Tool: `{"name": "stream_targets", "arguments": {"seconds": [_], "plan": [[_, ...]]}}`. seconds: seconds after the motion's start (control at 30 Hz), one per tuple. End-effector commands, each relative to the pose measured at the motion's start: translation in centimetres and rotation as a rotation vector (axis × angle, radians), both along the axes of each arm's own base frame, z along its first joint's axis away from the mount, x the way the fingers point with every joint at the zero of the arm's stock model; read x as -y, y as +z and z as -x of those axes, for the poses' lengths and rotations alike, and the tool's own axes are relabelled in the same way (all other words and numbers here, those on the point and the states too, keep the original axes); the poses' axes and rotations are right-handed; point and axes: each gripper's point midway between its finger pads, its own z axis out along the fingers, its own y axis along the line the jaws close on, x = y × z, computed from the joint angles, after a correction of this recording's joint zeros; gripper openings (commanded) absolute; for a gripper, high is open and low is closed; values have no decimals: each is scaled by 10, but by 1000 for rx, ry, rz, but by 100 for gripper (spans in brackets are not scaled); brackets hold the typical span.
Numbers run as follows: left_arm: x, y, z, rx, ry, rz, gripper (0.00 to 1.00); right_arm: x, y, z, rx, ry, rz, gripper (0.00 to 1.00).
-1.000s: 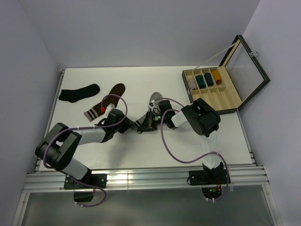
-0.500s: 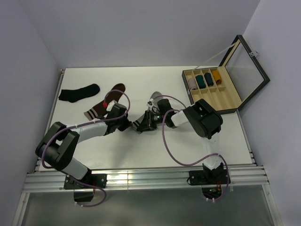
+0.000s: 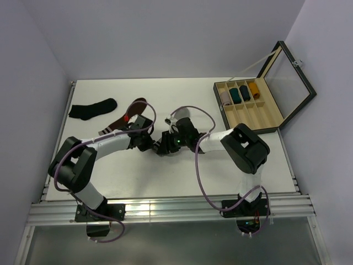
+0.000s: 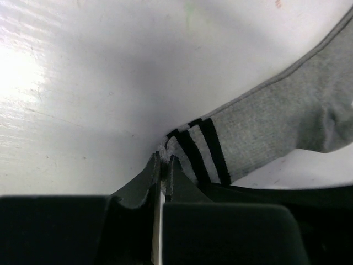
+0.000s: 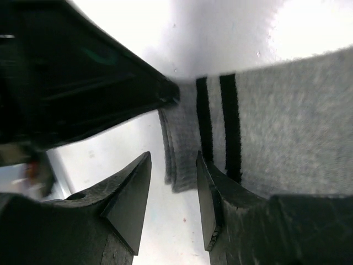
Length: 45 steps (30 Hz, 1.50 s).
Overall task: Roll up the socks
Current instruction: Roll the sock at the center of the board.
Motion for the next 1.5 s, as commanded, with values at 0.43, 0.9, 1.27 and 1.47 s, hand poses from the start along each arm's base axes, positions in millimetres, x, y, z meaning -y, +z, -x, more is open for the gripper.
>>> {"name": "stream_targets", "arguments": {"seconds": [0.43,0.9,1.27,1.47], "plan": [[7,-4,8,-117,-42,-9,0,-6,1,-2,512,-34,248,47],[3,-3,4,-142,-25,5,0,-10,-6,22,681,-33,403,49],[1,3,4,-128,-13,30,0,-9,-18,24,668,-28,452,11],[-1,9,0,-93,10,75,5,-9,-12,35,550,-6,351,0]]}}
